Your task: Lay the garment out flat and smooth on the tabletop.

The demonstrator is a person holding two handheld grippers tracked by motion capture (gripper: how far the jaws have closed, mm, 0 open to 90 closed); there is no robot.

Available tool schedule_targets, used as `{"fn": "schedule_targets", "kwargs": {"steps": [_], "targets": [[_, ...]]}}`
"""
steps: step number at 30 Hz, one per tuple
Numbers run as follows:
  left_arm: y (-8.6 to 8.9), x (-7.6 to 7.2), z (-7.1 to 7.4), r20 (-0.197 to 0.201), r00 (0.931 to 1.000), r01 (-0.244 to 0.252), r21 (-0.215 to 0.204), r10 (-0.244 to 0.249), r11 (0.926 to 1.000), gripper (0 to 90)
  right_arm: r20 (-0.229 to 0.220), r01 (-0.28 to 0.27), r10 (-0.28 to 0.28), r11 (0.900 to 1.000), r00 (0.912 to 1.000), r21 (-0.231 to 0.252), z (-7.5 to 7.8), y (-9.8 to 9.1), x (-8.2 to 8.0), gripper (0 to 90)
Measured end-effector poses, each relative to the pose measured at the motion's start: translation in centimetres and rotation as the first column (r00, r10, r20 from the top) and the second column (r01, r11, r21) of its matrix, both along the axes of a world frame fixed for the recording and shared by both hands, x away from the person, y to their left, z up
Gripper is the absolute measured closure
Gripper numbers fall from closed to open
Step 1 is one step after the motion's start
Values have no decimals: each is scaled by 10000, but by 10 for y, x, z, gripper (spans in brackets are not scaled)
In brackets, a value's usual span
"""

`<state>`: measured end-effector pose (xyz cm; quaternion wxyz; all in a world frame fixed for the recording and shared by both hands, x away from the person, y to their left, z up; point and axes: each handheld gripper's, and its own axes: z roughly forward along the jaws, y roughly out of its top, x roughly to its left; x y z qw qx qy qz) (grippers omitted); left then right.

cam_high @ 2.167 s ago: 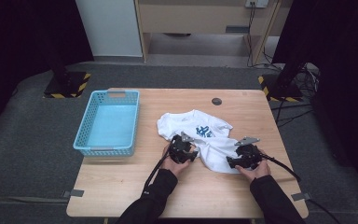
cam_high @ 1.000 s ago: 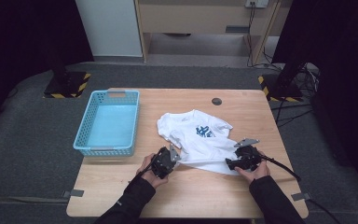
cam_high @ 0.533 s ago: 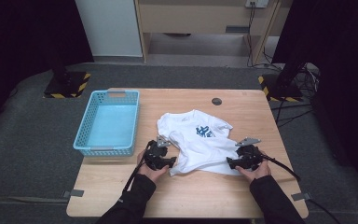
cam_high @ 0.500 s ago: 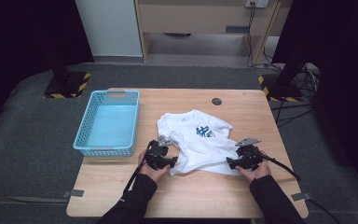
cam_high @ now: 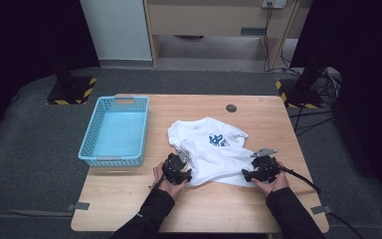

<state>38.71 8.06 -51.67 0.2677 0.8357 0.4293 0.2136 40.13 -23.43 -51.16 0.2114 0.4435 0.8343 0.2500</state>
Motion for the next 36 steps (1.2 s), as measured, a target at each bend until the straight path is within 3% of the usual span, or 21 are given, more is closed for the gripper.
{"fn": "schedule_targets", "kwargs": {"steps": [5, 9, 13, 16, 18, 21, 24, 27, 28, 32, 36], "targets": [[22, -11, 4, -176, 9997, -180, 526, 190, 9985, 389, -139, 260, -257, 9995, 9996, 200, -1, -16, -1, 203], [42, -16, 7, -343, 9978, -547, 413, 562, 9976, 371, -40, 449, -448, 9963, 9990, 739, 2, -28, -3, 203], [58, -19, 14, -380, 9969, -702, -468, 684, 9964, 352, 31, 362, -365, 9973, 9993, 637, 2, -27, -6, 196], [56, -24, 11, -487, 9977, -527, -1191, 472, 9915, 338, 33, 314, -317, 9982, 9995, 501, 1, -25, -6, 195], [50, -24, 7, -721, 9970, -385, -1328, 291, 9904, 338, -40, 353, -352, 9984, 9994, 445, -1, -25, -6, 193], [38, -26, -1, -822, 9966, -146, -1006, 63, 9948, 335, -70, 411, -409, 9986, 9991, 334, -2, -27, -8, 191], [34, -29, -1, -439, 9990, -53, -530, 30, 9986, 329, -225, 376, -370, 9989, 9991, 297, -7, -27, -9, 189], [39, -31, 2, -79, 10000, -50, 427, 54, 9991, 343, -306, 449, -439, 9985, 9986, 316, -7, -31, -10, 184], [43, -31, 3, -176, 9998, 1, 467, 8, 9989, 355, -310, 485, -475, 9983, 9984, 338, -7, -33, -10, 185], [52, -31, 4, -685, 9971, 340, -7, -339, 9994, 350, -477, 433, -411, 9980, 9980, 465, -7, -37, -18, 185], [48, -38, 11, -537, 9967, 592, -319, -608, 9977, 317, -576, 59, -37, 9993, 9983, 379, -3, -34, -33, 174]]}}
